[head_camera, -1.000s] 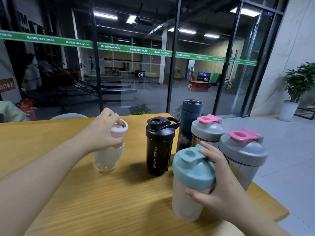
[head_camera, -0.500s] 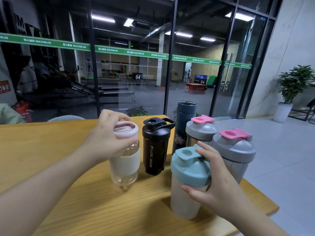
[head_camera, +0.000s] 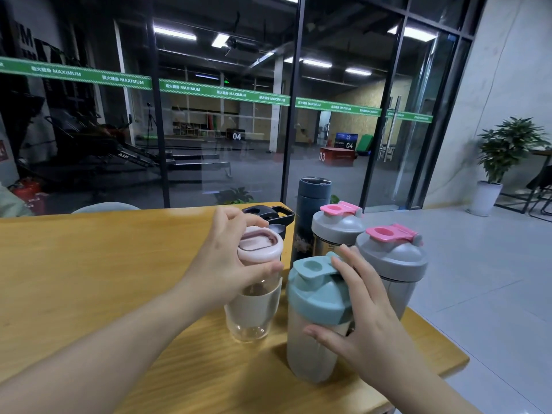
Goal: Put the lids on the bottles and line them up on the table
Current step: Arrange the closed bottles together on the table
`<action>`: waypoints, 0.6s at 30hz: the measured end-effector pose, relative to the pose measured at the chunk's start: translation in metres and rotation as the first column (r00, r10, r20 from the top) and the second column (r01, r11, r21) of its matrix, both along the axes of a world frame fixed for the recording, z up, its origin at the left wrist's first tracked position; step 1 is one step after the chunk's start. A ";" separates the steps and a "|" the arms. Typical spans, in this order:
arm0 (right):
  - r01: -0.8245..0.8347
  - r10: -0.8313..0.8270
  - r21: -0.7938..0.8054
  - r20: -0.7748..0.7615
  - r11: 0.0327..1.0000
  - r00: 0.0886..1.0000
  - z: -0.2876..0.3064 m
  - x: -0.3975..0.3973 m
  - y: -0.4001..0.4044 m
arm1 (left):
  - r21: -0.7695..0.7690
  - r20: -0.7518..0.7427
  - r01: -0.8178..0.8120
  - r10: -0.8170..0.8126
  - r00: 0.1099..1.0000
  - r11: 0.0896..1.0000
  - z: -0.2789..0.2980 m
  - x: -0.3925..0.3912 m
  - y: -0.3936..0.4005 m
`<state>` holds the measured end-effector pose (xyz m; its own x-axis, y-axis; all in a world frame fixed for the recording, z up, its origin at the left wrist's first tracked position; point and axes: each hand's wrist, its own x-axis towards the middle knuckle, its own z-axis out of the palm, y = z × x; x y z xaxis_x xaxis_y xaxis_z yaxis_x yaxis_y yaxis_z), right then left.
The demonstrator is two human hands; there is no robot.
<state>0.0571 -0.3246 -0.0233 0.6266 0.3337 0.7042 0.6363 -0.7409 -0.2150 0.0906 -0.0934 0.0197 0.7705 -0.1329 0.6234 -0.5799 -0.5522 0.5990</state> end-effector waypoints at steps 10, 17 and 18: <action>0.029 -0.029 -0.011 0.035 1.000 0.999 0.002 -0.002 0.003 | 0.011 0.052 -0.090 0.090 0.995 0.996 -0.017 0.016 -0.018; 0.034 -0.033 -0.012 0.049 0.999 0.998 0.000 -0.002 0.002 | 0.038 0.093 -0.113 0.109 0.990 0.993 -0.020 0.022 -0.026; 0.034 -0.034 -0.007 0.049 0.999 0.998 -0.001 -0.002 0.002 | 0.039 0.098 -0.109 0.104 0.990 0.993 -0.021 0.023 -0.027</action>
<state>0.0554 -0.3224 -0.0244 0.6023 0.3187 0.7319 0.6206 -0.7636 -0.1782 0.1133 -0.1208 -0.0010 0.7187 -0.0825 0.6904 -0.5700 -0.6387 0.5170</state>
